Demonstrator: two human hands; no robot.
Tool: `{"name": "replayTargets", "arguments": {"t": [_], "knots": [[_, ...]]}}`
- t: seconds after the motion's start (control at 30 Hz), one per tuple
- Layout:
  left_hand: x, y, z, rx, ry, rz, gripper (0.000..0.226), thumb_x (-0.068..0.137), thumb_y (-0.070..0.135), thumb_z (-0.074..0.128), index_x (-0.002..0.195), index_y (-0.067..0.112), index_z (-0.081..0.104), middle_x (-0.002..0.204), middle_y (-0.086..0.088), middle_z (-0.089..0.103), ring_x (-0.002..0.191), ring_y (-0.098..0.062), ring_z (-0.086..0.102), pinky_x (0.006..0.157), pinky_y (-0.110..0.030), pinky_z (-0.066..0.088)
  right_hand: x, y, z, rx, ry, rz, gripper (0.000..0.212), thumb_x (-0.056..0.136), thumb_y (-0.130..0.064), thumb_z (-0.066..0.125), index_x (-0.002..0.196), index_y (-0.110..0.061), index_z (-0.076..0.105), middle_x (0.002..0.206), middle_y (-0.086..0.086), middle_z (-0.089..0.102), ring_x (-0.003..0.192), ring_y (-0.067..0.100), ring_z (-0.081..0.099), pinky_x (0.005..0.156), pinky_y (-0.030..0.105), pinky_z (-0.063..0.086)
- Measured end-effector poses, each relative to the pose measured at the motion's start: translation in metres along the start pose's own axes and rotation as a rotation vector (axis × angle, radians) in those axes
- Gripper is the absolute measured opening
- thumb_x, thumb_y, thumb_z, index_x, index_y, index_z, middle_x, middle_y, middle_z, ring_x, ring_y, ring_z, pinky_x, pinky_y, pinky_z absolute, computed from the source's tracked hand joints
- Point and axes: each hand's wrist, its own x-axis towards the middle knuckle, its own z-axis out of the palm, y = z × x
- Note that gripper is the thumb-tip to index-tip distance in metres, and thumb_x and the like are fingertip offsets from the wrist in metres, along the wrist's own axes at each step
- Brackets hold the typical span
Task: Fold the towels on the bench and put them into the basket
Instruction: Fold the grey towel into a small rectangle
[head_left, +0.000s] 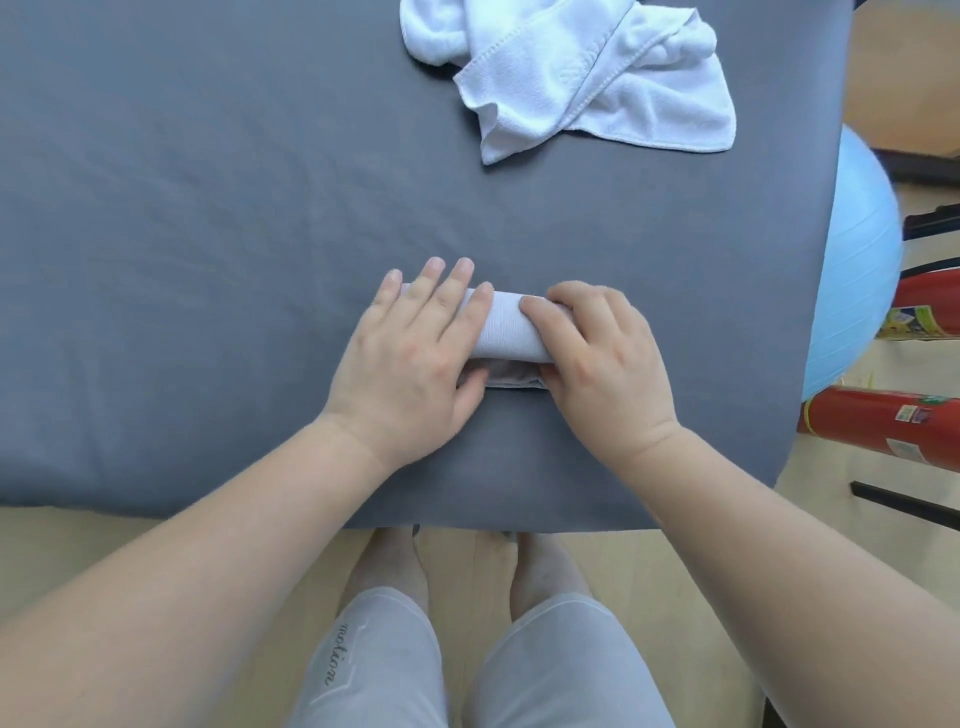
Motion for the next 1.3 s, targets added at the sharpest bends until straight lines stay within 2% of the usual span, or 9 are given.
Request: {"name": "replayTargets", "arguments": {"t": [0.13,0.27,0.37,0.5,0.63,0.87,1.03,1.17,1.3], "knots": [[-0.021,0.008,0.006,0.056,-0.123,-0.032,0.085,0.087,0.050,0.057,0.154,0.004,0.032,0.162,-0.018,0.023,0.150,-0.037,0.022,0.118,-0.062,0.018,-0.030,-0.007,0.000,-0.109,-0.054,-0.097,0.044,0.096,-0.005,0.048,0.140,-0.007,0.057,0.148,0.015,0.052,0.134,0.037,0.051,0.107,0.049,0.043],[-0.039,0.013,0.020,0.077,-0.168,-0.030,0.094,0.085,0.054,0.056,0.157,0.004,0.020,0.165,-0.019,0.012,0.153,-0.037,0.010,0.120,-0.061,0.012,-0.054,-0.011,-0.001,-0.148,-0.271,-0.053,0.062,0.098,-0.021,0.053,0.155,-0.008,0.033,0.164,0.014,0.024,0.151,0.035,0.024,0.118,0.058,0.027],[-0.044,0.019,0.030,0.114,-0.228,-0.067,0.096,0.086,0.060,0.042,0.158,0.005,0.010,0.166,-0.019,0.003,0.153,-0.036,0.002,0.121,-0.059,0.007,-0.057,-0.015,-0.005,-0.160,-0.417,-0.031,0.075,0.097,-0.048,0.050,0.157,-0.007,0.029,0.166,0.014,0.017,0.153,0.038,0.016,0.120,0.062,0.018],[-0.044,0.025,0.041,0.099,-0.262,-0.123,0.089,0.091,0.059,0.032,0.158,0.008,0.001,0.166,-0.015,-0.007,0.154,-0.033,-0.006,0.122,-0.059,0.002,-0.032,-0.033,-0.019,-0.134,-0.357,0.036,0.077,0.099,-0.060,0.037,0.155,-0.008,0.035,0.165,0.018,0.018,0.153,0.038,0.014,0.121,0.063,0.010],[-0.044,0.025,0.044,0.034,-0.249,-0.146,0.085,0.093,0.052,0.036,0.156,0.012,-0.003,0.166,-0.011,-0.010,0.154,-0.029,-0.009,0.121,-0.058,-0.002,0.008,-0.048,-0.007,-0.194,-0.377,0.140,0.083,0.098,-0.067,0.023,0.161,-0.015,0.007,0.167,0.017,-0.007,0.155,0.034,-0.006,0.122,0.062,-0.003],[-0.012,-0.005,0.010,-0.255,0.123,-0.190,0.048,0.100,0.020,0.037,0.144,0.009,0.051,0.154,-0.006,0.044,0.144,-0.024,0.038,0.115,-0.062,0.027,0.001,-0.036,0.026,-0.144,-0.408,0.222,0.081,0.099,-0.063,0.019,0.160,-0.015,-0.001,0.168,0.012,-0.006,0.155,0.031,-0.011,0.122,0.061,-0.004],[0.046,0.007,0.011,-0.221,-0.073,-0.343,0.062,0.100,0.039,0.019,0.157,0.015,0.024,0.167,0.002,0.012,0.154,-0.018,0.005,0.119,-0.061,-0.002,0.001,-0.032,0.027,-0.061,-0.389,0.227,0.071,0.103,-0.052,0.017,0.159,-0.013,-0.001,0.168,0.008,-0.007,0.154,0.026,-0.016,0.123,0.058,-0.004],[0.046,0.006,0.035,-0.050,-0.152,-0.407,0.068,0.097,0.044,0.016,0.159,0.017,0.007,0.168,0.004,-0.005,0.154,-0.020,-0.008,0.116,-0.065,-0.009,0.005,-0.028,0.016,0.056,-0.359,0.224,0.068,0.103,-0.044,0.020,0.160,-0.011,0.007,0.169,0.010,-0.001,0.155,0.027,-0.010,0.122,0.061,-0.001],[0.049,0.010,0.042,-0.014,-0.144,-0.435,0.070,0.096,0.043,0.013,0.159,0.015,-0.002,0.167,0.002,-0.010,0.153,-0.021,-0.012,0.115,-0.066,-0.010,0.041,-0.033,0.017,-0.035,-0.288,0.430,0.071,0.101,-0.050,0.018,0.161,-0.014,0.005,0.168,0.012,-0.007,0.155,0.030,-0.012,0.120,0.061,-0.011]]}}
